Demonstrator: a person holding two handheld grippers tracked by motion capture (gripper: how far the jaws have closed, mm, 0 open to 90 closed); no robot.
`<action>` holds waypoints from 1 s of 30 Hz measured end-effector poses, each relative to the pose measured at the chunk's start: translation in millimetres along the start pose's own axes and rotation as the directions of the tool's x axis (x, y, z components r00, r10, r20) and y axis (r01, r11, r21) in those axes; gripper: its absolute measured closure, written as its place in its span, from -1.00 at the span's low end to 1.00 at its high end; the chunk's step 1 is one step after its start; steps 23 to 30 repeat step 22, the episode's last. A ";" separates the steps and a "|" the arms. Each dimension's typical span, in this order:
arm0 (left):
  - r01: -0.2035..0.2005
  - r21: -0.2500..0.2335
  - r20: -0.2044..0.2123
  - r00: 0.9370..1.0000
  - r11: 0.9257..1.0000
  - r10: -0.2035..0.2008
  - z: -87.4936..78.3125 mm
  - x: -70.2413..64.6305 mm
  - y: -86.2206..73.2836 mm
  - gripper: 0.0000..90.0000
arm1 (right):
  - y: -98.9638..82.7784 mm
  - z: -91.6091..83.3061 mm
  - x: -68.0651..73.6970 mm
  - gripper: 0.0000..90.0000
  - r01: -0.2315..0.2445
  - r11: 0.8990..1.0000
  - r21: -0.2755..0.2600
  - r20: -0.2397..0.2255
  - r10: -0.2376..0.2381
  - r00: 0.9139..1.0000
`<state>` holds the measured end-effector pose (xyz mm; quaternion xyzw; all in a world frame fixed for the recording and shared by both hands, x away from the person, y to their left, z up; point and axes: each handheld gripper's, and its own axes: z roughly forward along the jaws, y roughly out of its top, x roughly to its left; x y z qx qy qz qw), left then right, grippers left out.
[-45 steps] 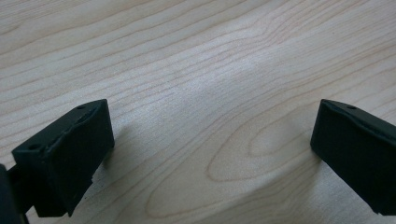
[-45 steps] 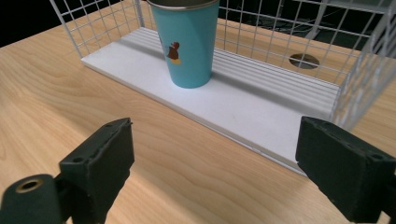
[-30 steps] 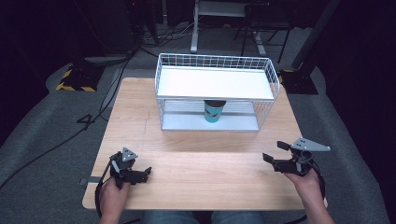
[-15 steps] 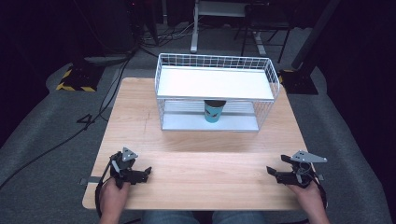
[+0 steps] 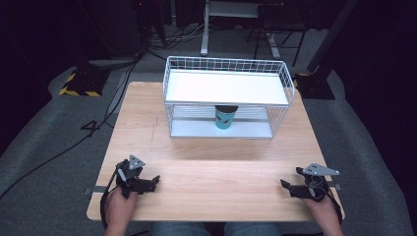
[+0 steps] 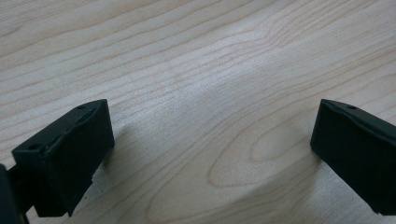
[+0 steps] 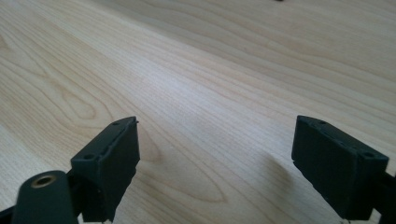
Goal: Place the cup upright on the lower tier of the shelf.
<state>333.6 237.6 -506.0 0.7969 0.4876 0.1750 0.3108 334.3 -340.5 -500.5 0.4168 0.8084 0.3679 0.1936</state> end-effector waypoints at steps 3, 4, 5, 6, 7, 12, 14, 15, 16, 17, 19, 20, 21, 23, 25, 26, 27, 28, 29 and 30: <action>0.000 -0.001 0.000 1.000 1.000 0.000 0.1 0.0 0.0 -1.00 | -0.6 4.1 2.0 -0.66 0.011 1.000 0.021 0.001 -0.011 1.000; 0.000 0.000 0.000 1.000 1.000 0.000 0.0 0.0 0.0 -1.00 | -0.4 5.3 1.8 -0.67 0.012 1.000 0.028 -0.003 -0.012 1.000; 0.000 0.000 0.000 1.000 1.000 0.000 0.0 0.0 0.0 -1.00 | 0.1 5.8 1.4 -0.67 0.008 0.999 0.031 -0.007 -0.008 1.000; 0.000 0.000 0.000 1.000 1.000 0.000 0.0 -0.1 0.0 -1.00 | 0.3 6.2 1.1 -0.67 0.006 1.000 0.029 -0.003 -0.006 1.000; 0.000 0.000 0.000 1.000 1.000 0.000 0.0 0.0 0.0 -1.00 | 0.6 6.7 0.5 -0.71 -0.006 0.999 0.033 0.006 0.005 1.000; 0.000 0.000 0.000 1.000 1.000 0.000 0.0 0.0 -0.1 -1.00 | 1.0 7.8 -0.8 -0.79 -0.019 0.999 0.045 0.020 0.018 1.000; 0.000 -0.001 0.000 1.000 1.000 0.000 0.0 -0.1 -0.1 -1.00 | 1.0 7.9 -0.7 -0.80 -0.019 0.999 0.045 0.021 0.018 1.000; 0.000 0.000 0.000 1.000 1.000 0.000 0.0 0.0 -0.1 -1.00 | 1.0 7.9 -0.7 -0.80 -0.019 0.999 0.045 0.021 0.018 1.000; 0.000 0.000 0.000 1.000 1.000 0.000 0.0 0.0 -0.1 -1.00 | 1.0 7.9 -0.7 -0.80 -0.019 0.999 0.045 0.021 0.018 1.000; 0.000 -0.001 0.000 1.000 1.000 0.000 0.0 -0.1 -0.1 -1.00 | 1.0 7.9 -0.7 -0.80 -0.019 0.999 0.044 0.021 0.018 1.000; 0.000 0.000 0.000 1.000 1.000 0.000 0.0 0.0 -0.1 -1.00 | 0.8 7.7 -1.0 -0.80 -0.015 0.999 0.045 0.018 0.015 1.000; 0.001 0.000 0.000 1.000 1.000 -0.001 0.0 -0.1 -0.1 -1.00 | 0.5 7.4 -1.5 -0.80 -0.011 0.999 0.044 0.014 0.010 1.000; 0.000 0.000 0.000 1.000 1.000 0.000 0.0 0.0 0.0 -1.00 | 0.4 7.3 -1.5 -0.80 -0.011 0.999 0.044 0.014 0.010 1.000; 0.000 0.000 0.000 1.000 1.000 0.000 0.0 0.0 -0.1 -1.00 | 0.4 7.3 -1.6 -0.80 -0.011 0.999 0.044 0.014 0.010 1.000; 0.000 0.000 0.000 1.000 1.000 0.000 0.0 0.0 -0.1 -1.00 | 0.4 7.3 -1.6 -0.80 -0.011 0.999 0.044 0.014 0.010 1.000; 0.000 0.000 0.000 1.000 1.000 0.000 0.0 0.0 -0.1 -1.00 | 0.4 7.3 -1.6 -0.80 -0.011 0.999 0.044 0.014 0.010 1.000; 0.000 0.000 0.000 1.000 1.000 0.000 0.0 0.0 -0.1 -1.00 | 0.4 7.3 -1.6 -0.80 -0.011 0.999 0.044 0.014 0.010 1.000; 0.000 0.000 0.000 1.000 1.000 0.000 0.0 0.0 -0.1 -1.00 | 0.4 7.3 -1.6 -0.80 -0.011 0.999 0.044 0.014 0.010 1.000; 0.000 0.000 0.000 1.000 1.000 0.000 0.0 0.0 -0.1 -1.00 | 0.4 7.3 -1.6 -0.80 -0.011 0.999 0.044 0.014 0.010 1.000; 0.000 0.000 0.000 1.000 1.000 0.000 0.0 0.0 -0.1 -1.00 | 0.4 7.3 -1.6 -0.80 -0.011 0.999 0.044 0.014 0.010 1.000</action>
